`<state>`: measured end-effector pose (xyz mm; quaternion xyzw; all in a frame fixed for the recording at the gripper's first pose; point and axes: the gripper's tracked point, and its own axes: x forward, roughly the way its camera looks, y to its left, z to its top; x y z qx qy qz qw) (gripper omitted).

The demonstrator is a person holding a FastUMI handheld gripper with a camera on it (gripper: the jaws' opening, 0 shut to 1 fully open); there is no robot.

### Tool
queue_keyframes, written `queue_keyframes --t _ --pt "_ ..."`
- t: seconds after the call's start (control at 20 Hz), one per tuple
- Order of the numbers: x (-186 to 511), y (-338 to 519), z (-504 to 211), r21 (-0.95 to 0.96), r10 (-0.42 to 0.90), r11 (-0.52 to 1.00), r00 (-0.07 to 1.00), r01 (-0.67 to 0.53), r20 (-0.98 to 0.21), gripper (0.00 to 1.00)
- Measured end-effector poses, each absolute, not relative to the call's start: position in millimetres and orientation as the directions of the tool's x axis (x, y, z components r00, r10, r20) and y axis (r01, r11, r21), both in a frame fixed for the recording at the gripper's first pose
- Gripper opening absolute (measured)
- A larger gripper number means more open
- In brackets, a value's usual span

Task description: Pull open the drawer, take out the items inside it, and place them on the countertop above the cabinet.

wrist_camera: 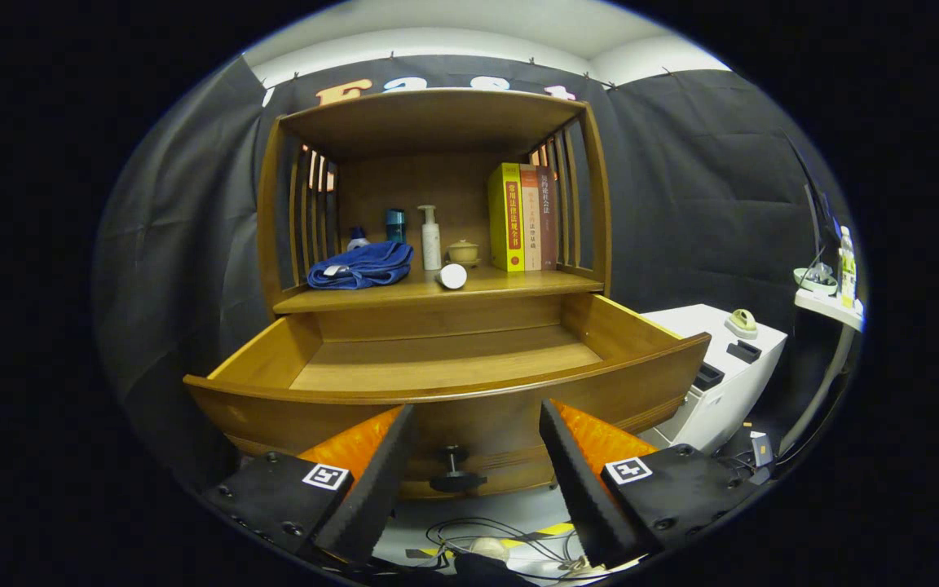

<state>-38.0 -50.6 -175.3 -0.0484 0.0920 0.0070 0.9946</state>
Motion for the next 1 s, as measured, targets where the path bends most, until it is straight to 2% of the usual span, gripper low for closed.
queue_keyframes --t 0.2,1.0 --pt "-34.2 -43.1 -189.9 -0.125 0.027 0.991 0.979 -0.053 -0.201 0.97" --pt "-10.1 -38.3 -200.0 -0.083 0.019 0.996 0.973 -0.039 -0.229 0.94"
